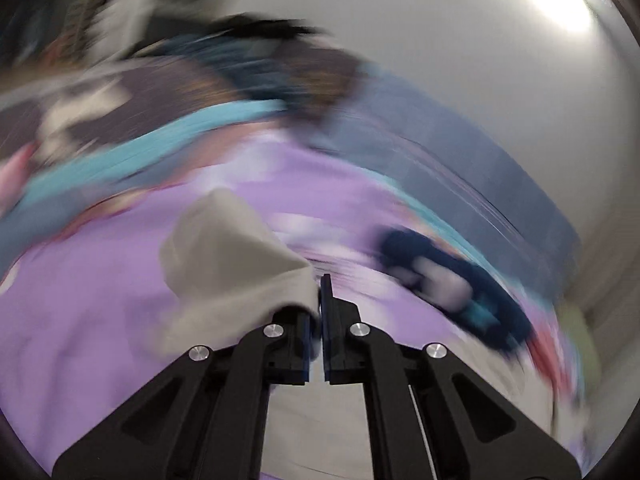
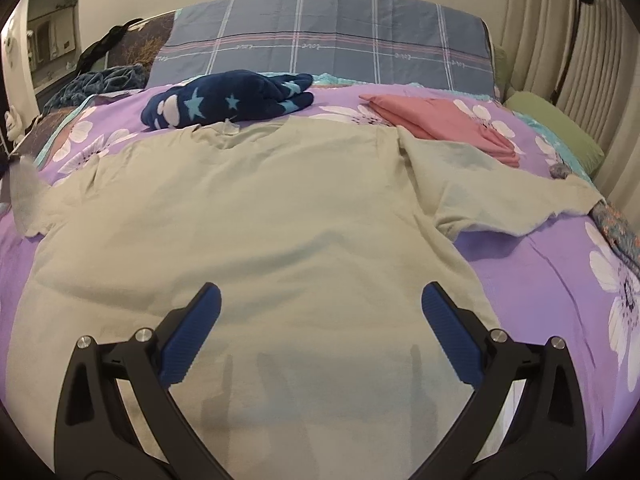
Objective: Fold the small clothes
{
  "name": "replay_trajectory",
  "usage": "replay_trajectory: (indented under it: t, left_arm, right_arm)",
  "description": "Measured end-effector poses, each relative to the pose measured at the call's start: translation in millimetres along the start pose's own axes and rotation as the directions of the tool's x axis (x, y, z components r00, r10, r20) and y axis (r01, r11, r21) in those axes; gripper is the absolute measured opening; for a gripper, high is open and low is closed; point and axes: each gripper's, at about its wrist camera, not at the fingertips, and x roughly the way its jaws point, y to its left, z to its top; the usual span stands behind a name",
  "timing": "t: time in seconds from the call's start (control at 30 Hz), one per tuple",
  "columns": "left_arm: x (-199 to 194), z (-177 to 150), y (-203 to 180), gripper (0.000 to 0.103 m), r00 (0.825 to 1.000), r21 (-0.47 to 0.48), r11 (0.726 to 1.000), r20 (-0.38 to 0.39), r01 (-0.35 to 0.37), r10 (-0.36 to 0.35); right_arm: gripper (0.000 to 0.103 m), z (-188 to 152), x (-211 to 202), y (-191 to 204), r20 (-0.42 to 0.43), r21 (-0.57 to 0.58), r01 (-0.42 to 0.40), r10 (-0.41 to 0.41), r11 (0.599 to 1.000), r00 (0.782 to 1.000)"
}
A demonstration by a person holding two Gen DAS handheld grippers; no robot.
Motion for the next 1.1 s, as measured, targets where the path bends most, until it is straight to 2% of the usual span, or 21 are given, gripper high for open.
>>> replay_trajectory:
  t: [0.07,0.1,0.17,0.2,0.23,0.27,0.3,0.33,0.37,0.4,0.43,0.5,0.57,0.6,0.63,0.77,0.8,0.87,0.97,1.03,1.1]
  left_arm:
    - [-6,-24,-70,0.003,0.995,0.175,0.980,-0.030,0.098,-0.095]
    - [-8,-38,-97,0.004,0.991,0.248,0.959,-0.052,0.134,-0.126]
    - [-3,-83,-157,0.006,0.978,0.407,0.890,-0.130,0.204,-0.165]
    - [2,-104,-178,0.019,0.972,0.472,0.852,-0.170,0.226,-0.164]
    - [7,-130,-201,0.032,0.964,0.544,0.801,-0.218,0.249,-0.152]
    - [10,-156,-218,0.057,0.960,0.609,0.750,-0.248,0.258,-0.129]
    - [11,-172,-225,0.066,0.961,0.647,0.720,-0.252,0.252,-0.111]
    - [10,-196,-235,0.067,0.966,0.706,0.668,-0.244,0.236,-0.084]
    - [10,-209,-240,0.069,0.968,0.738,0.635,-0.243,0.228,-0.065]
    - [10,-220,-239,0.071,0.968,0.762,0.607,-0.247,0.224,-0.048]
    - [10,-225,-236,0.072,0.967,0.775,0.592,-0.251,0.221,-0.033]
    - [6,-222,-227,0.078,0.967,0.766,0.606,-0.254,0.218,-0.027]
    - [-6,-210,-209,0.082,0.969,0.733,0.649,-0.245,0.202,-0.026]
    - [-13,-202,-196,0.085,0.973,0.713,0.678,-0.228,0.181,-0.020]
    - [-18,-196,-187,0.086,0.977,0.701,0.694,-0.215,0.165,-0.016]
    - [-31,-171,-139,0.091,0.988,0.638,0.768,-0.146,0.057,0.048]
    - [-29,-168,-128,0.091,0.987,0.619,0.784,-0.144,0.037,0.067]
    - [-21,-159,-102,0.091,0.982,0.567,0.824,-0.150,-0.013,0.119]
    - [-13,-151,-76,0.091,0.974,0.490,0.871,-0.173,-0.042,0.144]
    - [-6,-146,-64,0.091,0.965,0.432,0.899,-0.203,-0.066,0.169]
    - [5,-147,-56,0.091,0.952,0.396,0.914,-0.233,-0.092,0.197]
  right_arm:
    - [0.101,-1,-2,-10,0.006,0.027,0.000,0.000,1.000,1.000]
    - [0.101,-2,-4,-14,0.011,0.037,0.003,-0.003,0.999,1.000]
    - [0.101,-5,-5,-23,0.013,0.052,0.018,-0.019,0.998,1.000]
    - [0.101,-7,-5,-30,0.009,0.064,0.030,-0.031,0.998,0.999]
    - [0.101,-8,-5,-37,0.003,0.076,0.038,-0.038,0.996,0.999]
    - [0.101,-10,-4,-41,-0.002,0.087,0.042,-0.042,0.995,0.999]
    - [0.101,-12,-4,-48,-0.010,0.102,0.045,-0.044,0.994,0.999]
    - [0.101,-13,-4,-53,-0.014,0.112,0.046,-0.045,0.993,0.999]
    - [0.101,-14,-5,-59,-0.018,0.122,0.049,-0.047,0.991,0.999]
    - [0.101,-14,-5,-61,-0.020,0.125,0.052,-0.050,0.991,0.999]
    - [0.101,-14,-5,-63,-0.023,0.124,0.051,-0.049,0.991,0.999]
    - [0.101,-12,-5,-63,-0.020,0.108,0.040,-0.038,0.993,0.999]
    - [0.100,-7,-6,-57,-0.009,0.077,0.020,-0.019,0.997,1.000]
    - [0.094,-3,-7,-50,0.002,0.047,0.000,0.000,0.999,1.000]
    - [0.089,1,-8,-42,0.013,0.014,-0.016,0.016,1.000,1.000]
    - [0.037,20,-10,16,0.027,-0.189,-0.121,0.128,0.975,0.991]
    - [0.029,23,-9,29,0.017,-0.221,-0.152,0.159,0.963,0.987]
    - [0.028,31,-7,69,0.002,-0.312,-0.235,0.248,0.920,0.969]
    - [0.028,36,-5,122,-0.002,-0.431,-0.292,0.323,0.854,0.946]
    - [0.028,39,1,161,-0.055,-0.501,-0.356,0.382,0.788,0.922]
    - [0.028,42,10,190,-0.118,-0.523,-0.410,0.413,0.747,0.903]
